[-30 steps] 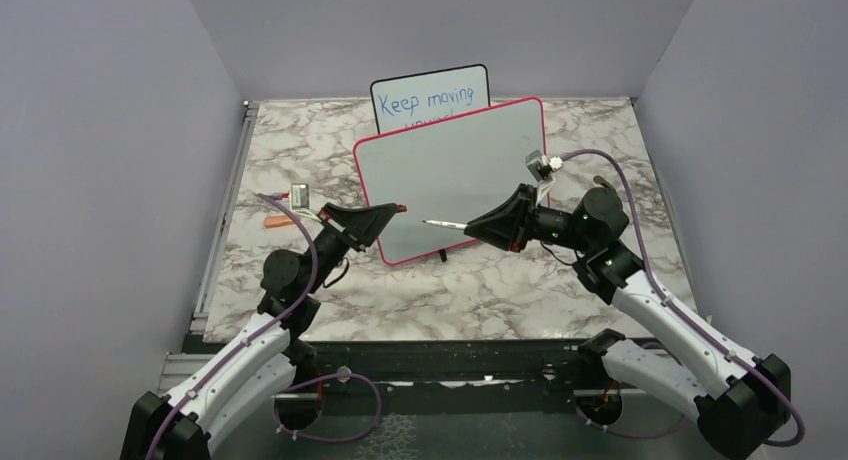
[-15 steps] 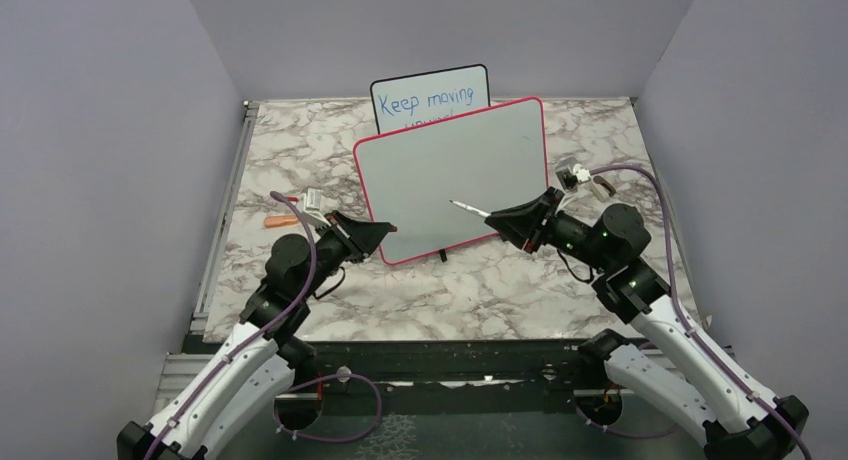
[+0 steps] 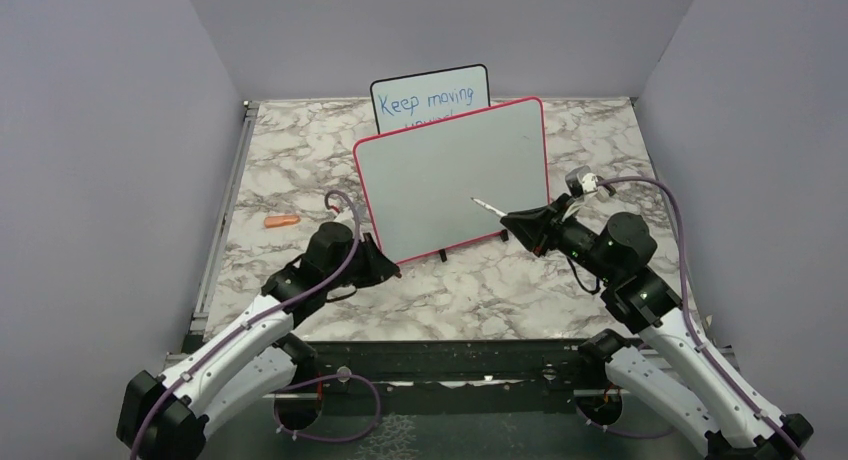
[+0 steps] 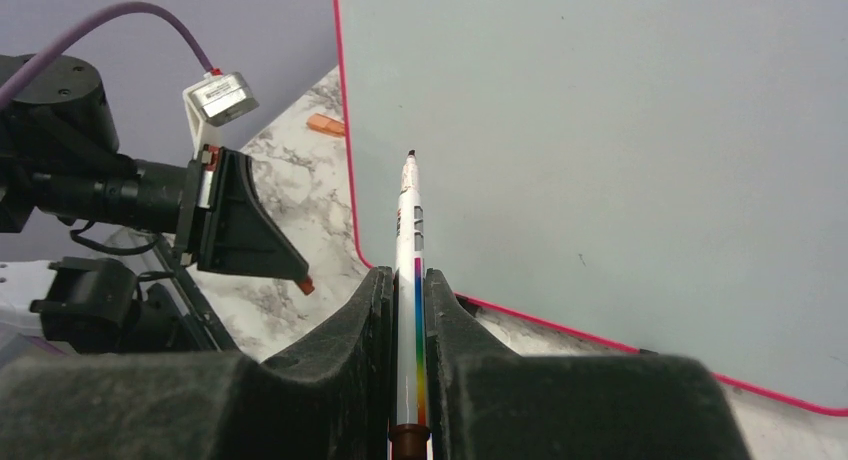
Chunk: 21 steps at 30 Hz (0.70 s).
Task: Write a sentence on the whiteboard
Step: Place the pen cap at the center of the board.
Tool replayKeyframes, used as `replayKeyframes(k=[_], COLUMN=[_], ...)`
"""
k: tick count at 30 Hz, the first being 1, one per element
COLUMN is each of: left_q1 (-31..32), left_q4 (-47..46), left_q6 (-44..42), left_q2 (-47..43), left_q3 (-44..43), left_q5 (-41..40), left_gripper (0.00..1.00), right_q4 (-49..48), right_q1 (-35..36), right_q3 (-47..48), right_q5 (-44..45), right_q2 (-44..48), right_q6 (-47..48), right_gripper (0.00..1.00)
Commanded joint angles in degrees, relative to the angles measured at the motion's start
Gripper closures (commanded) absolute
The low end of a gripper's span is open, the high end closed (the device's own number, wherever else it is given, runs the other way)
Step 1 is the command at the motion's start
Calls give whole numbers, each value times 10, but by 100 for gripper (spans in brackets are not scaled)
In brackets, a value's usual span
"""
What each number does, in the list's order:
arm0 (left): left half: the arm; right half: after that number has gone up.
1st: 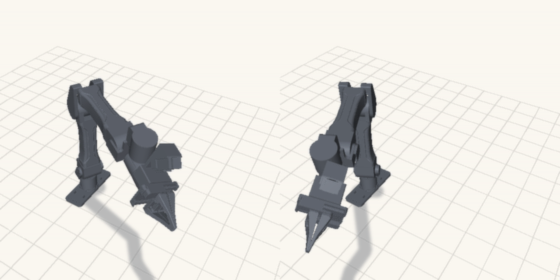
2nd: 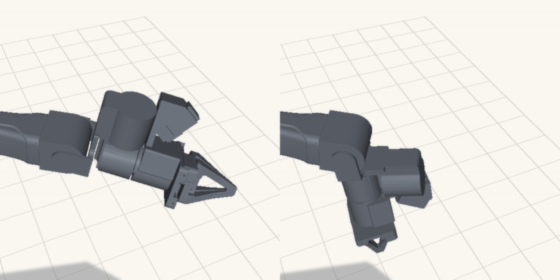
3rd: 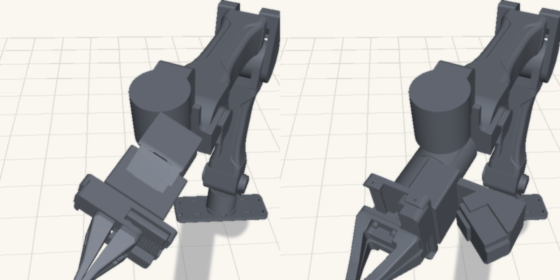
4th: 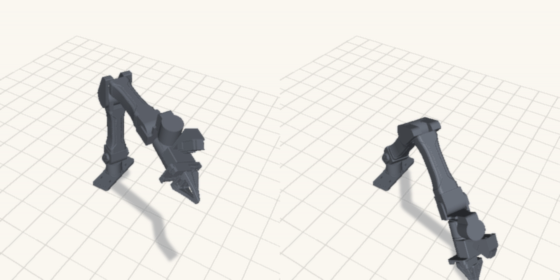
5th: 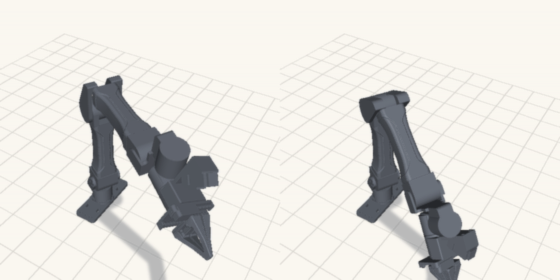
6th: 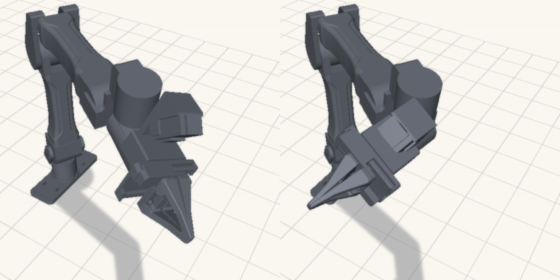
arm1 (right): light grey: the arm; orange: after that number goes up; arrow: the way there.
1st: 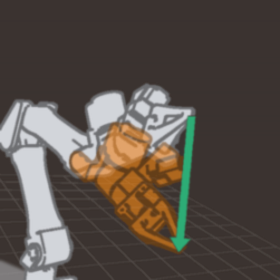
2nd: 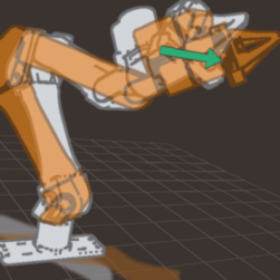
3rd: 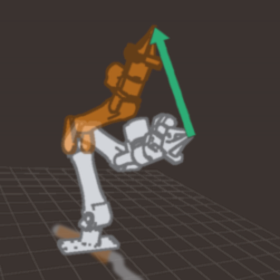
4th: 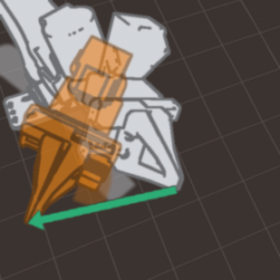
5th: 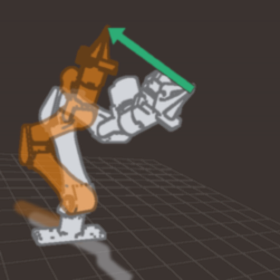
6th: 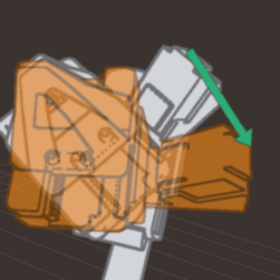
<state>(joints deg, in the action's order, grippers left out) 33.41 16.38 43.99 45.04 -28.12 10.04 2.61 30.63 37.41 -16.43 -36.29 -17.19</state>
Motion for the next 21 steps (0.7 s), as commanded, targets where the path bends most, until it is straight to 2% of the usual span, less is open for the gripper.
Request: replayKeyframes(k=[1, 8, 12, 21], left_q1=[52, 134, 143, 162], left_q4=[-14, -137, -211, -269], left_q6=[23, 82, 109, 149], left_q2=[36, 122, 167, 238], left_q3=[14, 48, 64, 72], left_q5=[-9, -62, -81, -112], left_gripper=[100, 100, 100, 99], right_q4=[29, 33, 26, 26], right_q1=[0, 0, 0, 0], right_q3=[-6, -6, -5, -5], right_q5=[38, 77, 79, 72], right_q2=[6, 11, 5, 3], right_q6=[35, 79, 87, 91], right_gripper=[99, 99, 99, 99])
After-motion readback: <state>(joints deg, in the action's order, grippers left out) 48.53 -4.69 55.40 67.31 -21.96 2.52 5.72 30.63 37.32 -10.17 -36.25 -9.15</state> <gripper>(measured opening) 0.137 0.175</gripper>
